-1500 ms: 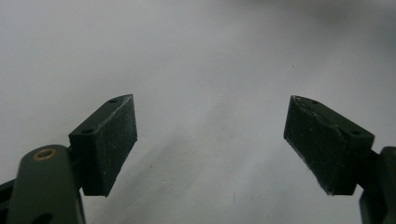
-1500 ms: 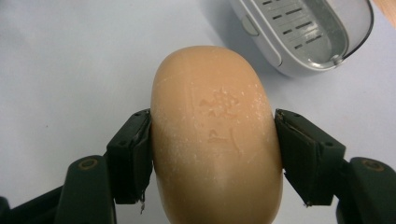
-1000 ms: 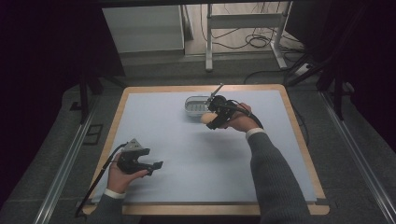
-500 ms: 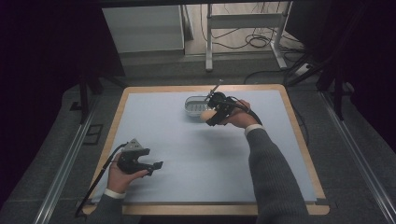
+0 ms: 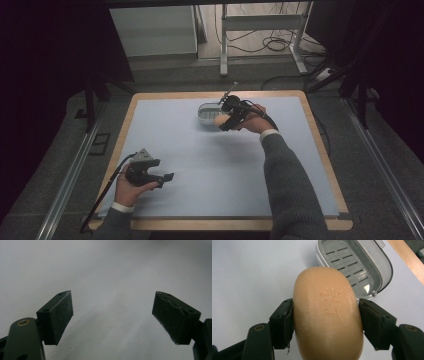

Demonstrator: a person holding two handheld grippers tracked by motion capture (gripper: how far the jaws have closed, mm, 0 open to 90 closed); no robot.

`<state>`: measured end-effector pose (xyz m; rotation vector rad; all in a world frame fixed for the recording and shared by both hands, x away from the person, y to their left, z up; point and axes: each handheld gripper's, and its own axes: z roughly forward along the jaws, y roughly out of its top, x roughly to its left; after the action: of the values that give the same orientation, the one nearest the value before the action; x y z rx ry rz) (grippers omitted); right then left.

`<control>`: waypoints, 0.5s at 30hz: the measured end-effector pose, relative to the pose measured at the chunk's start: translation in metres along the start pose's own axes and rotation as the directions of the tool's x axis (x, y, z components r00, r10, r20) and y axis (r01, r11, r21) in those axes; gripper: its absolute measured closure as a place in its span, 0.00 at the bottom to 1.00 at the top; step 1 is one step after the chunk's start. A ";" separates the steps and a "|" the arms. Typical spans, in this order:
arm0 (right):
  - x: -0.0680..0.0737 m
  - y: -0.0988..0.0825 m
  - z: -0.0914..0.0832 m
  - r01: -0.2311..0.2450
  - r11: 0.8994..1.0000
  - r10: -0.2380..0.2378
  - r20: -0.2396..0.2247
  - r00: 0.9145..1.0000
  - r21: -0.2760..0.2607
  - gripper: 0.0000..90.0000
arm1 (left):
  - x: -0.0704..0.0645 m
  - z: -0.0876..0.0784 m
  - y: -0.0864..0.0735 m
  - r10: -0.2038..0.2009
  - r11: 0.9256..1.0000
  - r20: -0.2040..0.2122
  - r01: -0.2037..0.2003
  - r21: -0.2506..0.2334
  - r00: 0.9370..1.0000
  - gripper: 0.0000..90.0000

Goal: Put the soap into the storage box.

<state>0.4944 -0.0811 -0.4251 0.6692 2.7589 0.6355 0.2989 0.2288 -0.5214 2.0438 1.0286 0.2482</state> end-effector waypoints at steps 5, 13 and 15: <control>-0.005 0.003 0.002 -0.002 1.000 0.002 -0.002 1.000 0.000 0.36 | 0.001 0.001 0.000 -0.001 1.000 -0.001 0.001 0.000 1.000 0.19; -0.010 0.008 0.005 0.005 1.000 -0.005 -0.004 1.000 -0.004 0.36 | 0.001 0.001 0.000 0.002 1.000 -0.003 -0.002 0.007 1.000 0.19; -0.011 0.010 0.006 0.008 1.000 -0.008 -0.001 1.000 -0.003 0.36 | 0.001 0.001 0.000 0.002 1.000 -0.003 -0.002 0.007 1.000 0.19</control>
<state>0.5093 -0.0764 -0.4248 0.6574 2.7599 0.6382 0.2998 0.2293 -0.5224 2.0517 1.0309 0.2484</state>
